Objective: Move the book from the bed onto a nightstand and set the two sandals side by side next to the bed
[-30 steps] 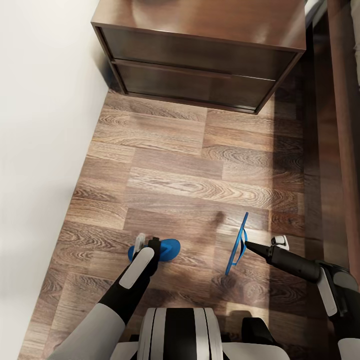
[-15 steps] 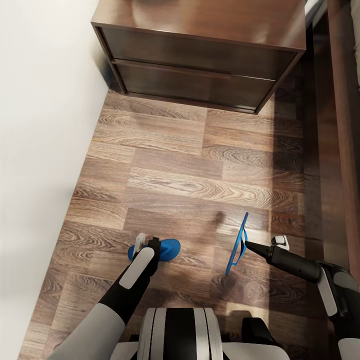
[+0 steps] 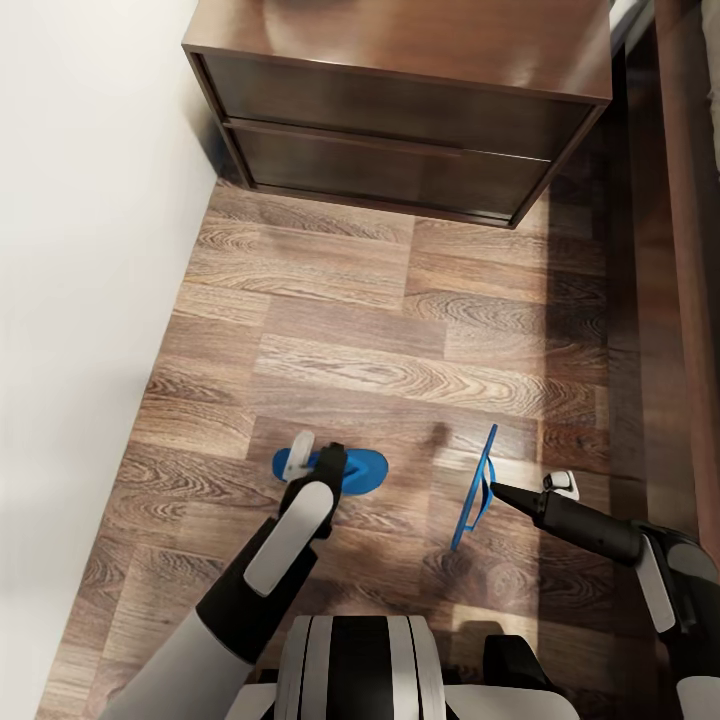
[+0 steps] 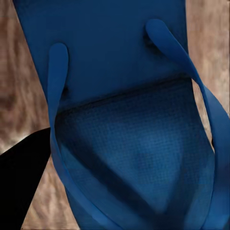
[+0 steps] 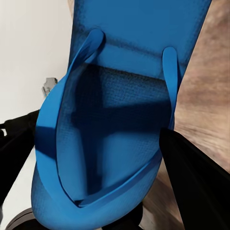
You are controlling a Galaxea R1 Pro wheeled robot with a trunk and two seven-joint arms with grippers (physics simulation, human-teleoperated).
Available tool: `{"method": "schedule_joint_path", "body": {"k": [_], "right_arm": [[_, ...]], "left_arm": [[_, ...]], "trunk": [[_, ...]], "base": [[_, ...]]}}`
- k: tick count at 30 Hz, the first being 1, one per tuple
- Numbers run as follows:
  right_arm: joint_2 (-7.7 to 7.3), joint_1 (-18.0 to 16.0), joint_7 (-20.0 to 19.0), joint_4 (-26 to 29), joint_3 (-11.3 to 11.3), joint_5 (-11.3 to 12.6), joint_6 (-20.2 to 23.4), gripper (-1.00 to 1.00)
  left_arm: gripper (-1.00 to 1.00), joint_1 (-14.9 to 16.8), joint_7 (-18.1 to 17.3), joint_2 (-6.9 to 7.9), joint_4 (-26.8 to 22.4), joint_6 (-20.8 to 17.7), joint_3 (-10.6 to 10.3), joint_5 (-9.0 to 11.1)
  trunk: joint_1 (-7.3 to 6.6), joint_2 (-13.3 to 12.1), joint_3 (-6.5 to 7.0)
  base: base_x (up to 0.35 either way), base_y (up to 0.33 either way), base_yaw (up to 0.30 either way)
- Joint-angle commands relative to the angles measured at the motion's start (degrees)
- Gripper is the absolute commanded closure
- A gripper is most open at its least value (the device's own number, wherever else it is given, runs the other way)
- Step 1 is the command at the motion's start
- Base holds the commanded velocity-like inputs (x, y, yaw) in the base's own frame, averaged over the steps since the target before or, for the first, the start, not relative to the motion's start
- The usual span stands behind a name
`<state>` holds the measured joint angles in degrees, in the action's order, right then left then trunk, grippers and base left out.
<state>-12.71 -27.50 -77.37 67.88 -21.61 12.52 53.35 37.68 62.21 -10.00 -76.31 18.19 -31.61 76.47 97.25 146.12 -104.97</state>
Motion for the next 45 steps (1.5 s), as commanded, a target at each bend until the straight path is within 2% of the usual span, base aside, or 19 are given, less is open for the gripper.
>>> {"method": "schedule_joint_path", "body": {"k": [1, 8, 11, 12, 13, 14, 15, 16, 18, 20, 23, 26, 40, 45], "right_arm": [[-0.07, -0.01, -0.06, -0.01, -0.01, 0.17, 0.39, 1.00], [-0.20, -0.01, -0.06, -0.01, -0.01, 0.15, 0.37, 1.00], [-0.20, -0.01, -0.06, -0.01, 0.06, 0.14, 0.36, 1.00], [-0.20, -0.01, -0.06, -0.02, 0.07, 0.14, 0.36, 1.00], [-0.20, -0.01, -0.08, 0.00, 0.07, 0.14, 0.37, 1.00], [-0.20, -0.01, -0.09, 0.01, 0.06, 0.14, 0.38, 1.00], [-0.20, -0.01, -0.08, -0.01, 0.03, 0.14, 0.40, 1.00], [-0.20, -0.01, -0.07, -0.01, 0.02, 0.14, 0.38, 1.00], [-0.21, -0.01, -0.07, 0.00, 0.00, 0.14, 0.39, 1.00], [-0.21, -0.01, -0.06, 0.01, -0.01, 0.13, 0.38, 1.00], [-0.21, -0.01, -0.06, -0.01, -0.01, 0.13, 0.39, 1.00], [-0.22, -0.01, -0.11, 0.04, -0.01, 0.13, 0.38, 1.00], [-0.38, -0.01, -0.24, 0.06, -0.19, 0.22, 0.43, 1.00], [-0.39, -0.01, -0.24, 0.06, -0.19, 0.22, 0.44, 1.00]], "left_arm": [[1.00, 0.03, 0.28, 0.00, -0.38, 0.24, -0.36, 0.15], [1.00, 0.03, 0.23, 0.00, -0.53, 0.08, -1.17, 0.08], [1.00, 0.03, 0.06, 0.00, -0.46, -2.18, -2.72, -0.64], [1.00, 0.03, -0.01, 0.00, -0.47, -4.59, -3.52, -2.71], [1.00, 0.03, -0.03, 0.00, -0.46, -5.48, -3.72, -3.76], [1.00, 0.03, -0.08, 0.00, -0.44, -7.29, -4.00, -6.25], [1.00, 0.03, -0.22, 0.00, -0.46, -9.92, -4.28, -10.36], [1.00, 0.03, -0.32, 0.00, -0.48, -11.53, -4.40, -12.79], [1.00, 0.03, -0.43, 0.00, -0.50, -14.19, -4.55, -15.73], [1.00, 0.03, -1.04, 0.00, -0.51, -16.31, -4.63, -16.97], [1.00, 0.03, -3.83, 0.00, -0.48, -19.28, -4.66, -17.72], [1.00, 0.03, -5.68, 0.00, -0.50, -21.14, -4.61, -18.04], [1.00, 0.03, -5.88, 0.00, -0.84, -21.75, -4.53, -18.09], [1.00, 0.03, -5.96, 0.00, -0.78, -25.48, -4.28, -18.03]], "trunk": [[-0.01, 0.01, -0.03], [-0.01, 0.01, -0.03], [-0.01, 0.01, -0.03], [-0.01, 0.01, -0.03], [-0.01, 0.01, -0.03], [-0.01, 0.01, -0.03], [-0.01, 0.01, -0.03], [-0.01, 0.01, -0.03], [-0.01, 0.01, -0.03], [-0.01, 0.01, -0.03], [-0.01, 0.01, -0.03], [-0.08, -0.03, 0.64], [-0.44, -0.22, 3.74], [-0.57, -0.28, 4.85]], "base": [[0.000, 0.000, 0.000], [0.000, 0.000, 0.000], [0.000, 0.000, 0.000], [0.000, 0.000, 0.000], [0.000, 0.000, 0.000], [0.000, 0.000, 0.000], [0.000, 0.000, 0.000], [0.000, 0.000, 0.000], [0.000, 0.000, 0.000], [0.000, 0.000, 0.000], [0.000, 0.000, 0.000], [0.000, 0.000, 0.000], [0.000, 0.000, 0.000], [0.000, 0.000, 0.000]]}}
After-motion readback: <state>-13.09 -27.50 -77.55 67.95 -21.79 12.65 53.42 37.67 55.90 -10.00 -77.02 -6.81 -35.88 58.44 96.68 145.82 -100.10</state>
